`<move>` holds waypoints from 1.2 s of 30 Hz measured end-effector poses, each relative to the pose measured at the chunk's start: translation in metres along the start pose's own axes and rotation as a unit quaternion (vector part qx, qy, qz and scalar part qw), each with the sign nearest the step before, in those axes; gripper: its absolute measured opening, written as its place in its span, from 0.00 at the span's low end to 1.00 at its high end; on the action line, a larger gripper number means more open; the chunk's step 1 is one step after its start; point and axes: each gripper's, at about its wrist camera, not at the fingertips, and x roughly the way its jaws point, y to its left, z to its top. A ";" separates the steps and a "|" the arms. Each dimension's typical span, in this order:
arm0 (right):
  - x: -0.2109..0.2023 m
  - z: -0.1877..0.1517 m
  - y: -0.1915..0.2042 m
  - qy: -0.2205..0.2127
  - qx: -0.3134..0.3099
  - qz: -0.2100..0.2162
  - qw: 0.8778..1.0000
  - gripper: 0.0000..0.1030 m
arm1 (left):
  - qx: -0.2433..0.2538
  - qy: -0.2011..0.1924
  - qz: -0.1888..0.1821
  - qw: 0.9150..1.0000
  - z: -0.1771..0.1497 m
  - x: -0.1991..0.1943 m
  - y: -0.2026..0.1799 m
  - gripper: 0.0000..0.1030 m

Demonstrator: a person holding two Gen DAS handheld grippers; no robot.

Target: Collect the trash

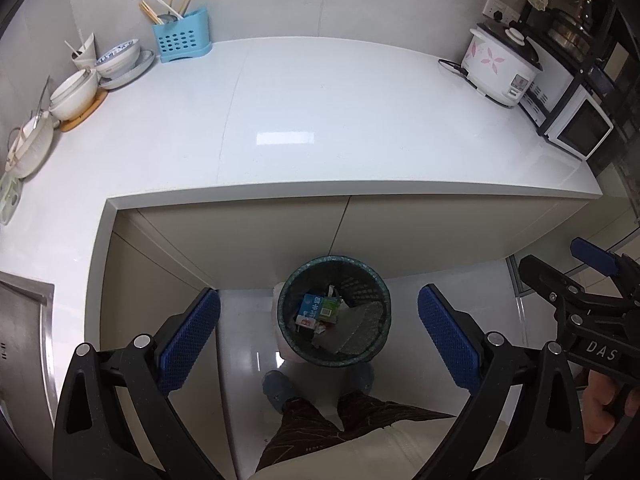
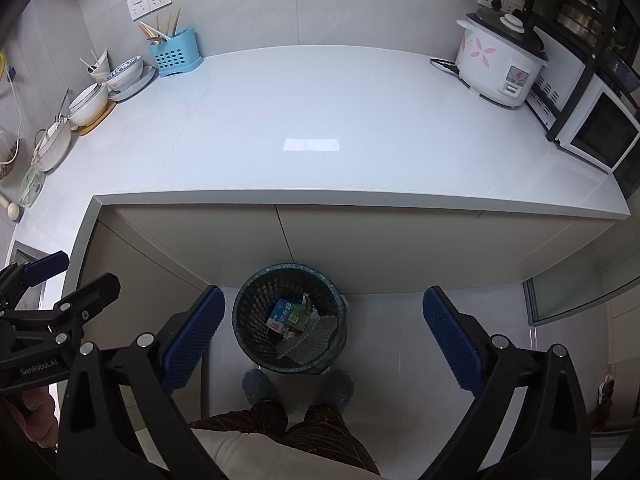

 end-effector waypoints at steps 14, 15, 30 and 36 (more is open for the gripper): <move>-0.001 -0.001 0.000 0.000 0.000 0.000 1.000 0.93 | -0.003 -0.002 -0.006 1.000 -0.001 -0.001 -0.004 0.94; -0.001 -0.001 0.000 0.000 0.000 -0.001 1.000 0.93 | -0.004 -0.002 -0.006 1.000 -0.001 -0.001 -0.004 0.94; 0.001 -0.001 0.003 0.004 -0.002 0.001 1.000 0.93 | -0.003 -0.008 0.006 1.000 0.002 -0.002 -0.006 0.94; 0.003 -0.002 0.004 0.005 -0.003 0.002 1.000 0.93 | -0.007 -0.007 0.012 1.000 0.003 -0.002 -0.004 0.94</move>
